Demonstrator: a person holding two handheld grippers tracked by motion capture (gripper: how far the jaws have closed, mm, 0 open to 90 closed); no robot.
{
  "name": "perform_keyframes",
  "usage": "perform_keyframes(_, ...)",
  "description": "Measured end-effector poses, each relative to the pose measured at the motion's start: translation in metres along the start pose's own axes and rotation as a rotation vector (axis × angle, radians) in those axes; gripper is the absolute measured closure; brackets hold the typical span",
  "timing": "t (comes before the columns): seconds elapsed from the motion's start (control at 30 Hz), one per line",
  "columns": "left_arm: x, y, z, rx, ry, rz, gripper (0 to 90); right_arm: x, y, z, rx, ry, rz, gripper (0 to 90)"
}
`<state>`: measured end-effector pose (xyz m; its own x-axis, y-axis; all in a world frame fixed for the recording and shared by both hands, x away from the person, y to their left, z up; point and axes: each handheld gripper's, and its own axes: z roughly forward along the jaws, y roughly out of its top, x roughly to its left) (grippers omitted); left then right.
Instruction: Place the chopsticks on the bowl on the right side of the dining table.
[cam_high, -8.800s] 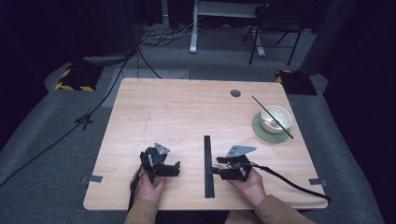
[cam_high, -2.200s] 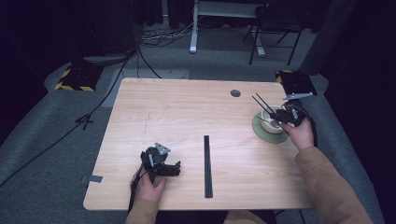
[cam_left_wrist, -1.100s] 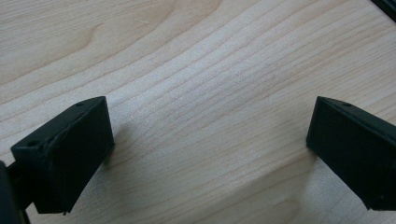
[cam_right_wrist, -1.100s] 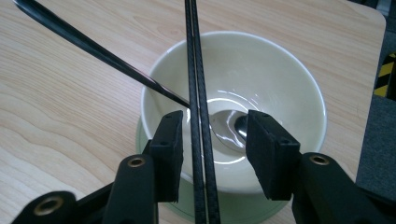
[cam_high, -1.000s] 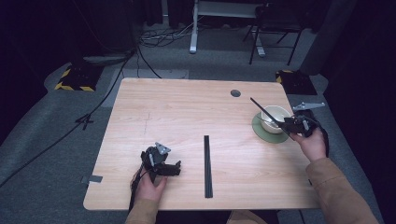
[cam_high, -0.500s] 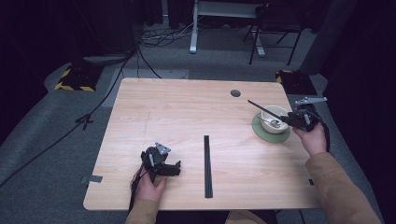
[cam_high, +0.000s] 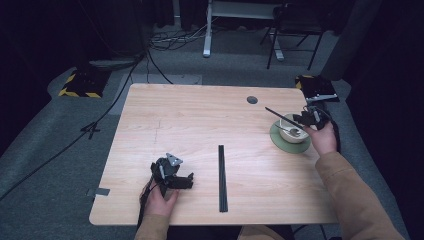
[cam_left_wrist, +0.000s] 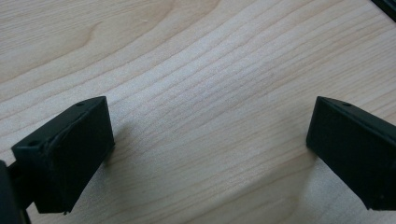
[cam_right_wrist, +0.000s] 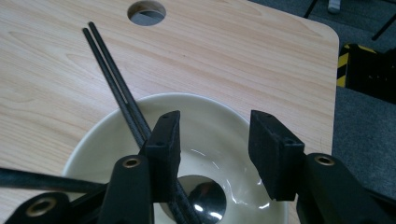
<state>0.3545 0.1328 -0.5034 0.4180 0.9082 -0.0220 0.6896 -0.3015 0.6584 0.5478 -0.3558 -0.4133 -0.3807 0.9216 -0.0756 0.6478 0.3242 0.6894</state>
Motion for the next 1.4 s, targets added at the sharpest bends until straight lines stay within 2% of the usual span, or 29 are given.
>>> perform_keyframes(0.17,0.000,0.000,0.000,0.000,0.000,0.000,1.0,-0.001,-0.001,0.004,0.014,0.005,-0.002,53.5)
perform_keyframes(0.37,0.000,0.000,0.000,0.000,-0.001,0.001,1.1,0.005,-0.005,-0.002,0.011,0.034,-0.025,53.0)
perform_keyframes(0.5,0.000,0.000,0.000,-0.001,-0.001,0.001,1.0,0.009,-0.010,-0.010,-0.003,0.044,-0.043,52.5)
perform_keyframes(0.63,0.000,0.001,0.000,0.001,-0.006,-0.001,0.9,0.008,-0.015,-0.025,-0.034,0.059,-0.045,51.6)
perform_keyframes(0.8,0.000,0.001,0.001,0.000,-0.010,-0.002,0.9,0.007,-0.028,-0.041,-0.051,0.053,-0.065,50.8)
perform_keyframes(0.9,0.000,0.001,0.001,0.000,-0.011,-0.004,0.9,0.006,-0.036,-0.045,-0.047,0.047,-0.075,50.4)
perform_keyframes(1.1,0.000,0.001,0.001,0.000,-0.010,-0.004,0.9,0.002,-0.044,-0.042,-0.024,-0.007,-0.104,50.4)
perform_keyframes(1.4,0.000,0.001,0.001,0.000,-0.009,-0.004,1.0,-0.013,-0.041,-0.032,-0.012,-0.034,-0.075,50.4)
